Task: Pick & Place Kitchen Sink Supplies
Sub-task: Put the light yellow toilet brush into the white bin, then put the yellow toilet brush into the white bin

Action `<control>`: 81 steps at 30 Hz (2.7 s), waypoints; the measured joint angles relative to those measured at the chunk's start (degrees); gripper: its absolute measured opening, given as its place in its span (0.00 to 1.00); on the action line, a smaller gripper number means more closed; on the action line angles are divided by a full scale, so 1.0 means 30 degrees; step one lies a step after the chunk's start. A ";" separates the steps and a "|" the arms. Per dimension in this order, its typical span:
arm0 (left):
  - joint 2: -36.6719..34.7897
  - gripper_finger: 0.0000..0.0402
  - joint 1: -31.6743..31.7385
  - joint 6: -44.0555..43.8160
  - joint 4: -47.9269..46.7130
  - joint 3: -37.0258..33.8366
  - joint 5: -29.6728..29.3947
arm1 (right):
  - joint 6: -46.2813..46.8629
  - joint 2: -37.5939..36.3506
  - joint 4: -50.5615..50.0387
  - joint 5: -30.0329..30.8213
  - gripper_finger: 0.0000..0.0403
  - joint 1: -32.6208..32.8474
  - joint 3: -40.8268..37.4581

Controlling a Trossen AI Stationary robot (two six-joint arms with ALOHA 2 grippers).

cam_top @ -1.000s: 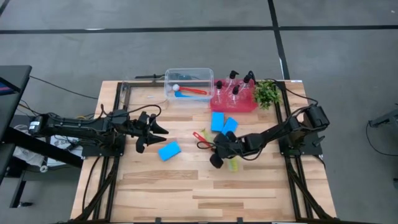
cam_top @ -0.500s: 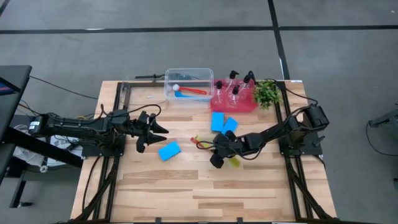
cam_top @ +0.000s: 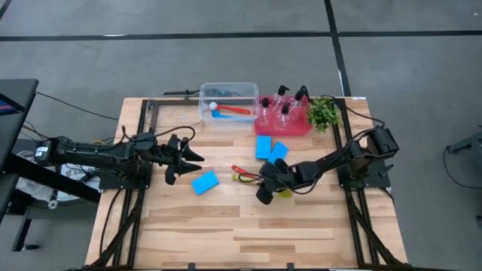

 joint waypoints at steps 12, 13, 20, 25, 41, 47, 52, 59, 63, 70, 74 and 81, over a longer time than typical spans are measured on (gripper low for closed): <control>0.0000 0.45 0.0000 0.0000 0.0006 0.0000 -0.0467 | 0.0164 -0.0051 0.0215 -0.1215 0.13 0.0167 0.0033; 0.0006 0.45 0.0000 0.0000 -0.0001 0.0000 -0.0503 | 0.0156 -0.0051 0.0324 -0.1267 0.11 0.0247 0.0029; 0.0007 0.45 0.0000 0.0000 -0.0001 0.0000 -0.0503 | 0.0295 -0.0051 0.0648 -0.1887 0.05 0.0517 0.0200; 0.0007 0.45 0.0000 0.0004 0.0006 0.0000 -0.0701 | -0.0241 -0.0007 0.0464 -0.1666 0.05 0.0488 0.0959; 0.0007 0.45 0.0000 0.0219 -0.0001 0.0000 -0.1071 | -0.2076 -0.0007 -0.0773 -0.4106 0.06 0.0510 0.2506; 0.0007 0.45 0.0000 0.0353 0.0004 0.0000 -0.1195 | -0.2018 -0.0007 -0.1518 -0.4011 0.17 0.0742 0.2506; 0.0007 0.45 -0.0007 0.0350 -0.0001 0.0000 -0.1479 | -0.2879 -0.0212 -0.2005 -0.4033 0.26 0.0510 0.2514; 0.0007 0.45 0.0000 0.0354 0.0006 0.0000 -0.1487 | -0.3822 -0.1184 -0.9140 -0.4539 0.37 -0.0449 0.4895; 0.0007 0.45 0.0000 0.0350 0.0006 0.0000 -0.1530 | -0.4571 -0.1427 -0.9569 -0.4603 0.43 -0.0468 0.5683; 0.0007 0.45 0.0000 0.0350 0.0006 0.0000 -0.1566 | -0.4728 -0.1272 -1.0180 -0.5621 0.52 0.0039 0.5832; 0.0007 0.45 -0.0006 0.0350 0.0006 0.0000 -0.1566 | -0.4721 -0.1260 -1.0807 -0.5581 0.54 0.0108 0.5828; 0.0007 0.45 0.0000 0.0350 0.0006 0.0000 -0.1566 | -0.4852 -0.0897 -1.0964 -0.5787 0.56 0.0096 0.5821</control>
